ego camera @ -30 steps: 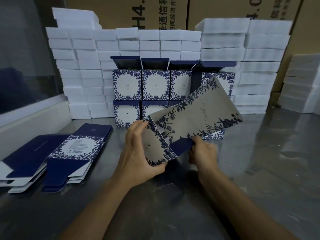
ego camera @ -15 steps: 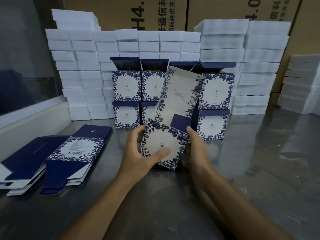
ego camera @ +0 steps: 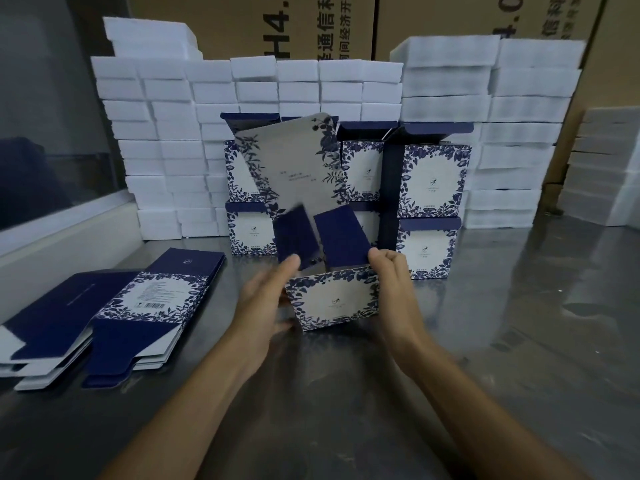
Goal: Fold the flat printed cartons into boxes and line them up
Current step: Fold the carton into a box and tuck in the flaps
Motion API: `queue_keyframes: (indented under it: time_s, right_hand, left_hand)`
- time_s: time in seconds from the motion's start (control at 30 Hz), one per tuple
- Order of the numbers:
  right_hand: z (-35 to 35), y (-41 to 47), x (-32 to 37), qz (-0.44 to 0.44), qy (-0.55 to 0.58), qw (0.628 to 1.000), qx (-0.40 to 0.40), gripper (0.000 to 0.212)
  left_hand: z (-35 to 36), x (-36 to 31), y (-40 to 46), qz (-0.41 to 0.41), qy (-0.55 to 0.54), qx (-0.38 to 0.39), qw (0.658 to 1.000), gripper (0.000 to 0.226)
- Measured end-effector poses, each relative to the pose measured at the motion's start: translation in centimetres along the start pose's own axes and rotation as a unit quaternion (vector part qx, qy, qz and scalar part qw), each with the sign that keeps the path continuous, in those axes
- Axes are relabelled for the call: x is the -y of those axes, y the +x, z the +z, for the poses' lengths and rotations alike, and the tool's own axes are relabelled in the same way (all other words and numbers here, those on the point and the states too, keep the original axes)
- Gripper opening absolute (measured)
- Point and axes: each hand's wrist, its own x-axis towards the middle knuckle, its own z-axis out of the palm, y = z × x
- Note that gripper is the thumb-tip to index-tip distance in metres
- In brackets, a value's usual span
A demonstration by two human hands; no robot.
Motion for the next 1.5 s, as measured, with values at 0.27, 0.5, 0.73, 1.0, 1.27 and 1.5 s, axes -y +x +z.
queue_keyframes:
  time_s: [0.27,0.5,0.73,1.0,1.27,1.5]
  right_hand:
    - [0.1,-0.2,-0.3,-0.083,-0.021,0.996,0.014,0.05]
    - [-0.1,-0.1,-0.2,-0.103,-0.026,0.994,0.015,0.042]
    - [-0.1,-0.1,0.0,-0.111,-0.028,0.993,0.037,0.041]
    - [-0.2,-0.1,0.2,-0.122,-0.029,0.991,0.045,0.038]
    - [-0.5,-0.2,0.6,-0.076,-0.027,0.994,0.076,0.045]
    - [0.1,-0.5,0.9,-0.082,-0.028,0.993,0.077,0.052]
  left_hand:
    - [-0.7,0.1,0.7,0.109,0.101,-0.084,0.985,0.026]
    - [-1.2,0.0,0.7,0.1,0.05,-0.094,0.989,0.036]
    - [-1.9,-0.4,1.2,0.126,0.049,-0.126,0.983,0.025]
    - [-2.2,-0.9,1.0,0.141,0.048,-0.129,0.98,0.03]
    - [-3.2,-2.0,1.1,0.166,0.032,-0.186,0.968,0.028]
    - [-3.2,-1.7,1.3,0.184,0.08,-0.223,0.954,0.029]
